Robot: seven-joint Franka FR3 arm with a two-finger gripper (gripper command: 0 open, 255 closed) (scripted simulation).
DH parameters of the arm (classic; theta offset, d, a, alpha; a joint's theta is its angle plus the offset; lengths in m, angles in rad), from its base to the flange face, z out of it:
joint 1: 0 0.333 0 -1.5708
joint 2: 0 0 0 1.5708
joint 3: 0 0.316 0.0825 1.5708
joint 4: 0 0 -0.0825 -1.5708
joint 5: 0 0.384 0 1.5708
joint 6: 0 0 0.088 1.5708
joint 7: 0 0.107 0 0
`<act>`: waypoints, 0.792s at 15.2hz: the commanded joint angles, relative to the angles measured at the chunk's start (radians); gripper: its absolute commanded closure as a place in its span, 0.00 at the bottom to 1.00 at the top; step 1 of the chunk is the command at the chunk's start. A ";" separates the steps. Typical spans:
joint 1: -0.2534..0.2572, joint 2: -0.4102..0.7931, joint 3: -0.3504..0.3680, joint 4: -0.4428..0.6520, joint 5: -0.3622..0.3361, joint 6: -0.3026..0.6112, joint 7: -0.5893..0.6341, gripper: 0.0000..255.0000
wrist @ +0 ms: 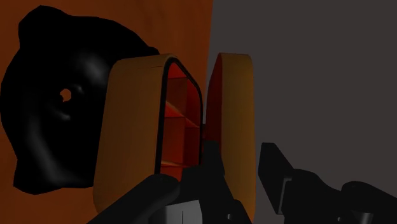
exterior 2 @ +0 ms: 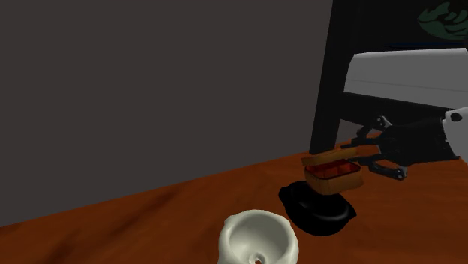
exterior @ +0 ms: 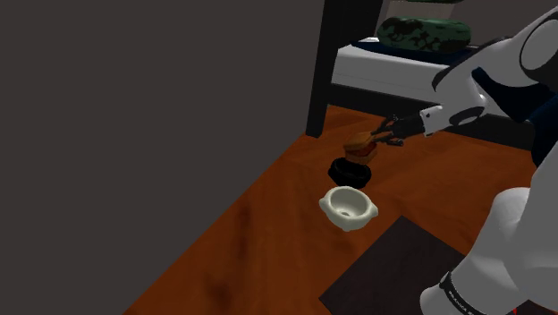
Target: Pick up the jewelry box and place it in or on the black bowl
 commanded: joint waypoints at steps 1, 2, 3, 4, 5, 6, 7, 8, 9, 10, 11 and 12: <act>-0.023 0.056 0.013 -0.002 0.045 -0.033 -0.037 1.00; -0.035 0.080 0.022 -0.002 0.063 -0.047 -0.052 1.00; -0.049 0.102 0.033 -0.002 0.079 -0.059 -0.067 1.00; -0.062 0.123 0.043 -0.002 0.095 -0.070 -0.081 1.00; -0.075 0.144 0.054 -0.002 0.110 -0.080 -0.094 1.00; -0.088 0.163 0.065 -0.003 0.125 -0.090 -0.107 1.00; -0.100 0.182 0.076 -0.002 0.139 -0.099 -0.120 1.00; -0.113 0.200 0.087 -0.002 0.153 -0.108 -0.132 1.00; -0.125 0.218 0.098 -0.002 0.166 -0.116 -0.144 1.00; -0.136 0.235 0.109 -0.001 0.178 -0.124 -0.155 1.00; -0.146 0.249 0.118 -0.001 0.189 -0.130 -0.165 1.00; -0.146 0.249 0.118 -0.001 0.189 -0.130 -0.165 1.00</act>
